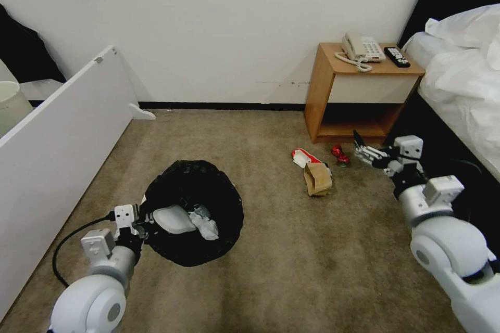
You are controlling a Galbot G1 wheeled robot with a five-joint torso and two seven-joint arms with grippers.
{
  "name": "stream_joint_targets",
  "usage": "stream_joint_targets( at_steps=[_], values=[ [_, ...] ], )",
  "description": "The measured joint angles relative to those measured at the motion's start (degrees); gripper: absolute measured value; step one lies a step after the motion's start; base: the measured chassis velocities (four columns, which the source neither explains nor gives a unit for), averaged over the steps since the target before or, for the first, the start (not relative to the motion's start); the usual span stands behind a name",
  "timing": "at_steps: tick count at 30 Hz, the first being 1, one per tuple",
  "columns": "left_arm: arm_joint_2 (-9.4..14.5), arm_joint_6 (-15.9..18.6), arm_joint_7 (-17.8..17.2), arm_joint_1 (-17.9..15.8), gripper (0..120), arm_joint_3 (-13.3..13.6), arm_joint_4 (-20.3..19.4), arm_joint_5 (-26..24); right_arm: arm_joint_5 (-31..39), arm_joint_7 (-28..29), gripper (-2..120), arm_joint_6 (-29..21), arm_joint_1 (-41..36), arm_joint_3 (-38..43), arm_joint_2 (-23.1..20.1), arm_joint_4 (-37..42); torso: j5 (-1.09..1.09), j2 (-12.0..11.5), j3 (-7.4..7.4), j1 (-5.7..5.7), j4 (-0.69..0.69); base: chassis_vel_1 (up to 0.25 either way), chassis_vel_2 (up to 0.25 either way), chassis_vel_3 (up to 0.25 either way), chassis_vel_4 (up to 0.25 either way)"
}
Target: Pick up the trash bin, then pick up the garbage from the floor and place it into the trash bin.
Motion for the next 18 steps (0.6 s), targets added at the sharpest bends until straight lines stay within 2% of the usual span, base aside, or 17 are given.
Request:
stream_joint_targets(
  at_steps=[1, 2, 3, 4, 6, 7, 8, 9, 10, 11, 13, 18],
  values=[
    [0.00, 0.00, 0.00, 0.00, 0, 0.00, 0.00, 0.00, 0.00, 0.00, 100, 0.00, 0.00, 0.00, 0.00, 0.00, 0.00, 0.00, 0.00, 0.00, 0.00, 0.000, 0.000, 0.000, 0.000],
    [-0.38, 0.13, 0.19, 0.59, 0, -0.17, -0.89, 0.57, -2.50, -1.10, 100, 0.17, -1.51, 1.25, 1.82, 0.41, -0.02, 0.00, 0.00, 0.00, 0.01, 0.000, 0.000, 0.000, 0.000],
    [-1.11, 0.16, 0.50, 1.22, 0, -0.26, -1.83, 1.50, -7.60, -2.63, 100, 0.74, -3.75, 3.12, 5.52, 0.90, -0.01, 0.00, 0.00, 0.00, 0.00, 0.000, 0.000, 0.000, 0.000],
    [-1.11, 0.16, 0.50, 1.22, 0, -0.26, -1.83, 1.50, -7.60, -2.63, 100, 0.74, -3.75, 3.12, 5.52, 0.90, -0.01, 0.00, 0.00, 0.00, 0.00, 0.000, 0.000, 0.000, 0.000],
    [-3.05, 0.17, 0.51, 1.90, 0, -0.12, -2.62, 2.61, -14.34, -4.39, 100, 1.70, -6.61, 4.98, 12.71, 1.69, 0.00, 0.00, 0.00, 0.00, -0.01, 0.000, 0.000, 0.000, 0.000],
    [-3.05, 0.17, 0.51, 1.90, 0, -0.12, -2.62, 2.61, -14.34, -4.39, 100, 1.70, -6.61, 4.98, 12.71, 1.69, 0.00, 0.00, 0.00, 0.00, -0.01, 0.000, 0.000, 0.000, 0.000],
    [-4.14, 0.17, 0.49, 2.21, 0, 0.09, -2.82, 2.98, -16.46, -4.95, 100, 2.17, -7.77, 5.26, 15.64, 2.00, -0.01, 0.00, 0.00, 0.00, -0.01, 0.000, 0.000, 0.000, 0.000],
    [-4.14, 0.17, 0.49, 2.21, 0, 0.09, -2.82, 2.98, -16.46, -4.95, 100, 2.17, -7.77, 5.26, 15.64, 2.00, -0.01, 0.00, 0.00, 0.00, -0.01, 0.000, 0.000, 0.000, 0.000],
    [-5.19, 0.17, 0.45, 2.65, 0, 0.47, -2.88, 3.62, -18.50, -5.45, 100, 2.96, -9.03, 5.36, 18.79, 2.38, -0.01, 0.01, 0.00, 0.00, 0.00, 0.000, 0.000, 0.000, 0.000],
    [-5.19, 0.17, 0.45, 2.65, 0, 0.47, -2.88, 3.62, -18.50, -5.45, 100, 2.96, -9.03, 5.36, 18.79, 2.38, -0.01, 0.01, 0.00, 0.00, 0.00, 0.000, 0.000, 0.000, 0.000],
    [-5.10, -0.07, 0.55, 2.78, 0, 1.31, -2.27, 4.53, -21.36, -6.44, 100, 4.24, -10.45, 5.09, 21.84, 2.49, -0.02, 0.00, 0.01, 0.00, 0.00, 0.000, 0.000, 0.000, 0.000],
    [-4.46, -1.39, 1.02, 2.84, 0, 2.04, -1.90, 5.00, -24.14, -7.50, 100, 5.70, -12.60, 4.74, 23.13, 2.56, -0.01, 0.00, 0.01, 0.00, 0.00, 0.000, 0.000, 0.000, 0.000]
  ],
)
